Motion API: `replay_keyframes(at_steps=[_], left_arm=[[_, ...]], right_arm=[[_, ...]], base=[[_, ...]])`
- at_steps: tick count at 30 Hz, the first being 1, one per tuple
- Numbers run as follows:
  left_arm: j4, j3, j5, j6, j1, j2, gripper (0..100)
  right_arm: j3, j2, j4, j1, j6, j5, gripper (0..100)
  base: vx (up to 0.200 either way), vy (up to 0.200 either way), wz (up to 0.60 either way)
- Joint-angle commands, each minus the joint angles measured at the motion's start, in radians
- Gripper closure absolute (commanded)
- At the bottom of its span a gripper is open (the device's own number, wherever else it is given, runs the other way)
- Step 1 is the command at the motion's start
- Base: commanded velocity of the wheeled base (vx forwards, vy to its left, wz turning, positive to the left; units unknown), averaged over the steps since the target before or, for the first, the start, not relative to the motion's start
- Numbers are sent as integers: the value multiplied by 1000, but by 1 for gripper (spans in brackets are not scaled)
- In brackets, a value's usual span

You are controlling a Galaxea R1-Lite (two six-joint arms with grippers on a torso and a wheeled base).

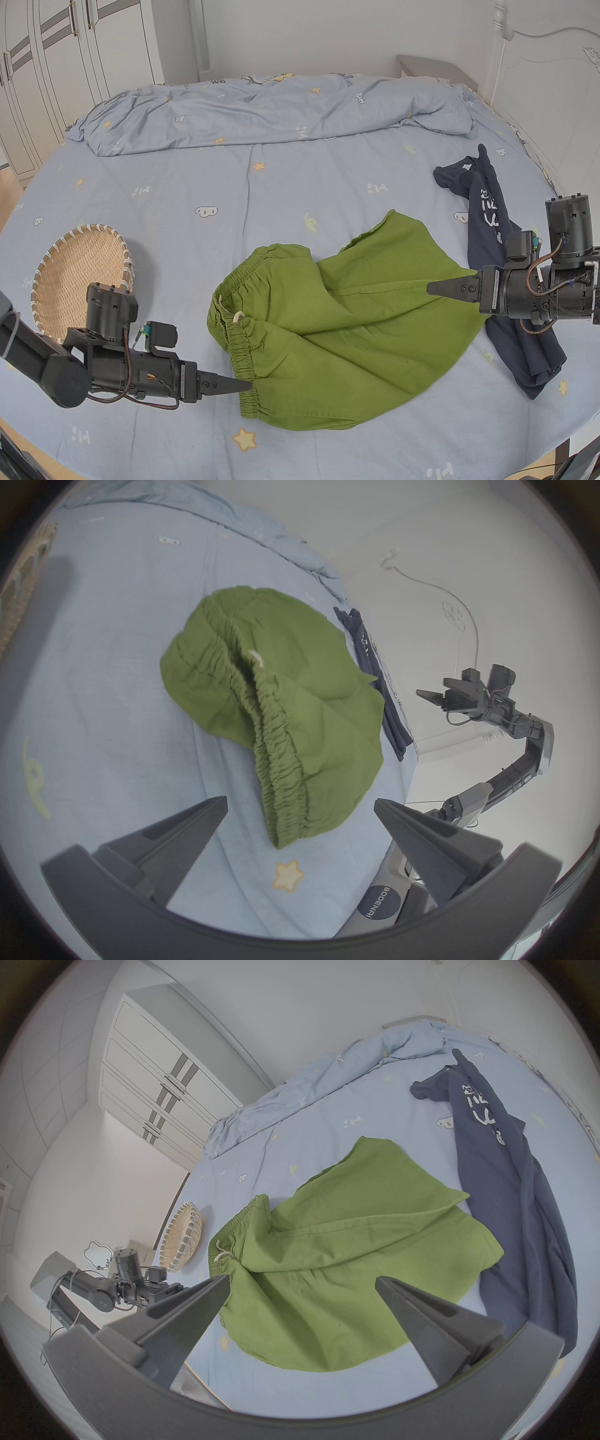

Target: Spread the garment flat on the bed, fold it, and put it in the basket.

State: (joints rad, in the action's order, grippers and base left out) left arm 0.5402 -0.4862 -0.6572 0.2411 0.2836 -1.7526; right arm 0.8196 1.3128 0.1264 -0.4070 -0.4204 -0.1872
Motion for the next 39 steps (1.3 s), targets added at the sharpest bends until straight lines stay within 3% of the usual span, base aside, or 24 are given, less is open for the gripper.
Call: replay_keyframes(at_steps=[1, 17, 24, 39], left_arm=[[6, -22, 1, -3, 12, -108, 0], [6, -169, 48, 12, 80, -191, 0], [6, -127, 5, 55, 157, -171, 0], [6, -43, -32, 55, 146, -107, 0]], right_arm=[[-25, -35, 1, 22, 2, -6, 0], [-45, -40, 1, 34, 5, -5, 0], [-48, -36, 1, 34, 6, -5, 0], [-59, -33, 2, 31, 6, -5, 0]], base=[[0, 0, 0], [0, 0, 0], [0, 0, 0], [0, 0, 0]])
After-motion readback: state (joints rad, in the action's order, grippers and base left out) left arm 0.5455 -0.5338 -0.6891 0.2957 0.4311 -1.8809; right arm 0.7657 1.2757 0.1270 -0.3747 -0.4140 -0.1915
